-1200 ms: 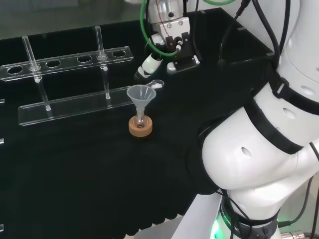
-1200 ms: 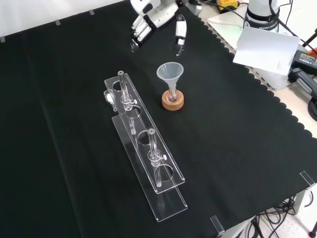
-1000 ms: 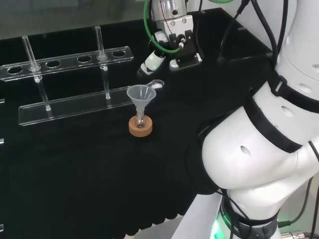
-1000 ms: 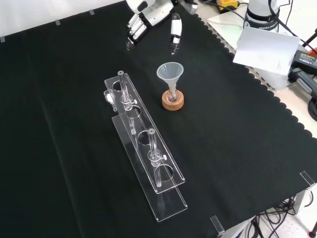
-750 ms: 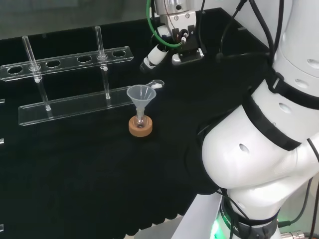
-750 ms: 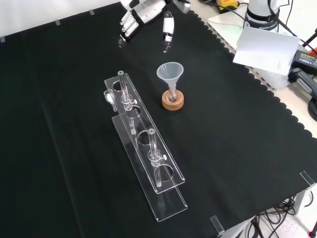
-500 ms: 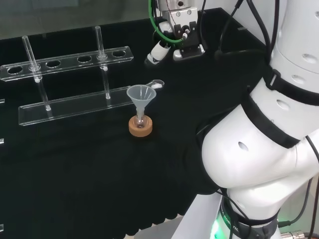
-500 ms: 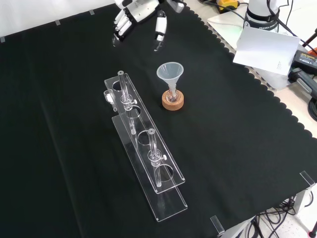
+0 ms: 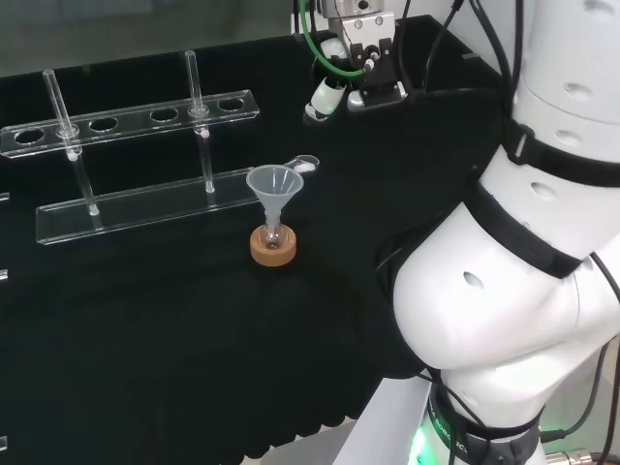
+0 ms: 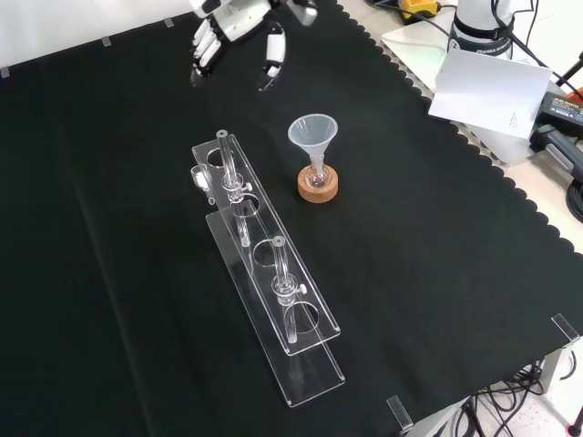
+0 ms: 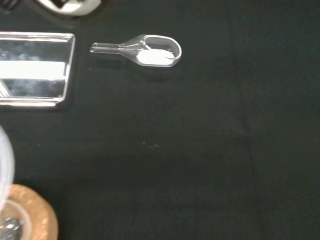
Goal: Pick up the weighing funnel.
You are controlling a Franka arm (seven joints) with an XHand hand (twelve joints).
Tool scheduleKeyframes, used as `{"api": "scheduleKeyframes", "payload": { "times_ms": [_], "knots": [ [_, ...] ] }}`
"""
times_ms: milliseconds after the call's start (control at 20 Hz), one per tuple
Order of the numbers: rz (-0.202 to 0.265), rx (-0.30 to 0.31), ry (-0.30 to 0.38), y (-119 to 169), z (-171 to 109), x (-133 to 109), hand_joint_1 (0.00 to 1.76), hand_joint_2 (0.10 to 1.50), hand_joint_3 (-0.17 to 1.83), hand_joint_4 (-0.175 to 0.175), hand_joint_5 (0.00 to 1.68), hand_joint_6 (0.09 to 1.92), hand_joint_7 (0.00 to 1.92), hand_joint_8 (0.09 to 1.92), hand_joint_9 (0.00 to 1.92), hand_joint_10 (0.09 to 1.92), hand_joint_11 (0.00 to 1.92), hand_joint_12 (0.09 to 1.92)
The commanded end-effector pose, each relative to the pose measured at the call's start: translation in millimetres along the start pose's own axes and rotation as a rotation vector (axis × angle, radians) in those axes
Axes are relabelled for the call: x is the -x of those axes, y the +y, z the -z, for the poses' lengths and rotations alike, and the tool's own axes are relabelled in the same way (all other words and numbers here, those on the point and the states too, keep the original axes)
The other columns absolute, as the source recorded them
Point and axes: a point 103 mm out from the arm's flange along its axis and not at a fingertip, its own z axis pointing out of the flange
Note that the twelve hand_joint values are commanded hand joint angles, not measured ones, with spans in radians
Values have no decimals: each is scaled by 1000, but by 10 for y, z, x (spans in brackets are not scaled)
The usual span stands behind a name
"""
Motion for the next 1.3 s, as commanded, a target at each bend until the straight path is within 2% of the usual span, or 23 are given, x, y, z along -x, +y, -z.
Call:
{"api": "scheduleKeyframes", "payload": {
  "times_ms": [50,550,950,1300],
  "knots": [
    [89,-29,-34,677,-276,-64,810,643,538,-52,522,87,308,717,552,621,416,1324],
    [196,-81,-24,1107,-601,-156,891,604,553,-49,549,87,340,716,579,613,446,1308],
    [227,-120,-11,1351,-865,-153,952,562,621,-46,545,87,345,705,598,590,458,1293],
    [231,-122,-27,1471,-1024,-153,978,559,645,-45,548,87,349,705,603,586,461,1293]
  ]
}}
